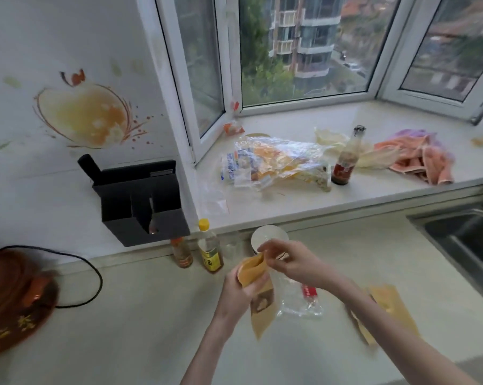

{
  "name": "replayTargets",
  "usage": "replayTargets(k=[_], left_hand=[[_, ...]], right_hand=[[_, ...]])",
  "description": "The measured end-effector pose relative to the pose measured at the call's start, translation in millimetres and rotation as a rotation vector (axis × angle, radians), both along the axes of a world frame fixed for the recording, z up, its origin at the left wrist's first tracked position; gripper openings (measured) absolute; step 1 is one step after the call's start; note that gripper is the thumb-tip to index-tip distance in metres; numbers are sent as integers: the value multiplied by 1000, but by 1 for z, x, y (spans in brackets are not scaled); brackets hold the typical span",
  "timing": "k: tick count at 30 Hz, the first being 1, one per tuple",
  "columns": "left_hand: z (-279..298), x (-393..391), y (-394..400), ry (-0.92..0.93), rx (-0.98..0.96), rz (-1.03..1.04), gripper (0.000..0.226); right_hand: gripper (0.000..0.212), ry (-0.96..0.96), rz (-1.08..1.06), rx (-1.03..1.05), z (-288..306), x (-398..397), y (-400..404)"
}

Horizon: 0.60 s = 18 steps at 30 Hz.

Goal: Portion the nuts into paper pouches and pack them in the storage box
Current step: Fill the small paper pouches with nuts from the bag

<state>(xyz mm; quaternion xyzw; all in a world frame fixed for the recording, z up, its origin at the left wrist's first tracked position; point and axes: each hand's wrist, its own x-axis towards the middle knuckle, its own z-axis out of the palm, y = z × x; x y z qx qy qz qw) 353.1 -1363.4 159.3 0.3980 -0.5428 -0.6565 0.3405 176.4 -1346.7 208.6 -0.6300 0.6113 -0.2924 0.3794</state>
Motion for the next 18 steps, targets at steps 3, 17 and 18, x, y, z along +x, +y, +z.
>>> replayTargets(k=[3, 17, 18], left_hand=[[23, -33, 2, 52, -23, -32, 33], [30, -187, 55, -220, -119, -95, 23], [32, -195, 57, -220, -129, -88, 22]], right_hand=[[19, -90, -46, -77, 19, -32, 15], [21, -153, -280, -26, -6, -183, 93], [18, -148, -289, -36, -5, -191, 94]])
